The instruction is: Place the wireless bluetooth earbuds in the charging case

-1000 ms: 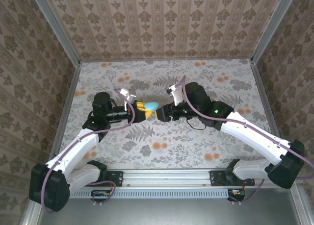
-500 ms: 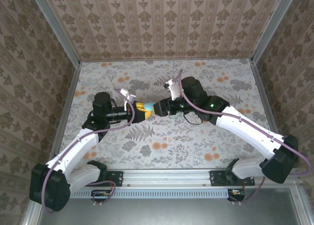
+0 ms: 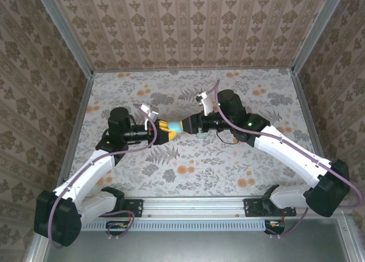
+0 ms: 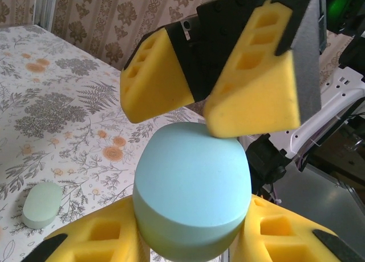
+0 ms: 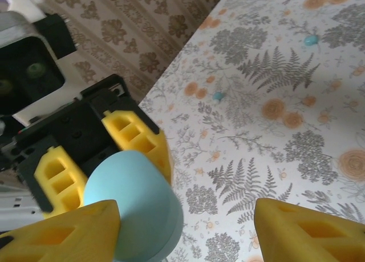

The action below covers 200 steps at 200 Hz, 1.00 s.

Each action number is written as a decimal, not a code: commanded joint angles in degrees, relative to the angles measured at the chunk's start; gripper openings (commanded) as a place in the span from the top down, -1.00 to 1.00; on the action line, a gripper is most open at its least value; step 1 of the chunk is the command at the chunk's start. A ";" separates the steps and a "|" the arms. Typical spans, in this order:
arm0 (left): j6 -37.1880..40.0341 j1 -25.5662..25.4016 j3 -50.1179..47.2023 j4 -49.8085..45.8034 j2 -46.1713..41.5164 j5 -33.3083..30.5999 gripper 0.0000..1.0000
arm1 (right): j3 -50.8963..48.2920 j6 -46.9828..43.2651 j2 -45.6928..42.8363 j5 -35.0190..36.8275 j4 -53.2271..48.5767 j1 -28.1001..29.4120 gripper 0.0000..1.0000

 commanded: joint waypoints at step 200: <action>0.19 -1.35 1.30 1.98 -1.55 1.90 0.83 | 3.43 4.52 4.07 -0.48 -0.05 -3.43 -0.41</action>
